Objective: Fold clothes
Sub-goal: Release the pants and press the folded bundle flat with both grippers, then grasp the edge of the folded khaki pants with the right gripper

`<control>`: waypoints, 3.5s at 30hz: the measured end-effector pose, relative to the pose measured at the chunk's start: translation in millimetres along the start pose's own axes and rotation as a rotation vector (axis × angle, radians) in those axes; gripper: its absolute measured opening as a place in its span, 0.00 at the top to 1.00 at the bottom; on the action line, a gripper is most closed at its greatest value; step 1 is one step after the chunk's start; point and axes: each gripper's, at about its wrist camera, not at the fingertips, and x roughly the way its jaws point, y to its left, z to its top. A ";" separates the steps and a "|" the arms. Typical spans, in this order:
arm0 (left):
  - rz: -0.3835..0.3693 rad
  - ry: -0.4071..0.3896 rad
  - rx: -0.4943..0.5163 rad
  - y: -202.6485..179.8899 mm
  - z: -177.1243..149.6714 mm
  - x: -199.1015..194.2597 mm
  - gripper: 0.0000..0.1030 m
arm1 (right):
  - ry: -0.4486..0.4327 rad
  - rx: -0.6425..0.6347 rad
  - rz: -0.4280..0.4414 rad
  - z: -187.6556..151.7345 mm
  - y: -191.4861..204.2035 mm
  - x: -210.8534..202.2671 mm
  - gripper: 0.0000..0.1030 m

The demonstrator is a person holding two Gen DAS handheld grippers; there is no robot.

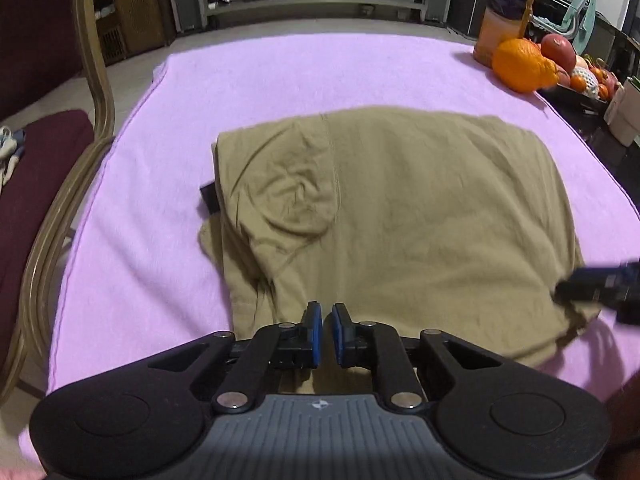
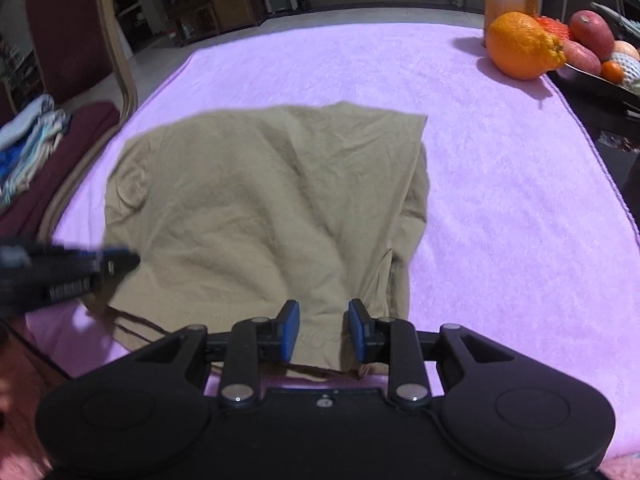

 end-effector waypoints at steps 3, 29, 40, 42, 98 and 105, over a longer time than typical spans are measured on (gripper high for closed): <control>0.002 -0.003 0.003 0.2 -2.7 -0.8 0.86 | -0.119 0.055 0.016 14.3 -2.7 -22.9 0.78; -0.036 -0.011 -0.023 6.6 0.4 3.0 0.87 | -0.319 0.493 -0.121 70.5 -82.2 68.3 0.97; -0.027 -0.024 -0.020 6.7 -2.5 3.6 0.87 | -0.183 0.340 0.315 40.1 -18.6 14.5 0.90; -0.027 -0.026 -0.020 6.8 -3.1 3.6 0.87 | -0.054 0.365 0.410 34.4 -12.5 37.2 0.86; -0.015 -0.041 0.032 0.9 -13.0 -5.8 0.87 | 0.111 0.919 0.383 -40.2 -90.4 32.9 0.53; -0.015 -0.040 0.033 0.9 -12.0 -5.6 0.87 | 0.075 0.943 0.425 -43.4 -77.7 40.3 0.49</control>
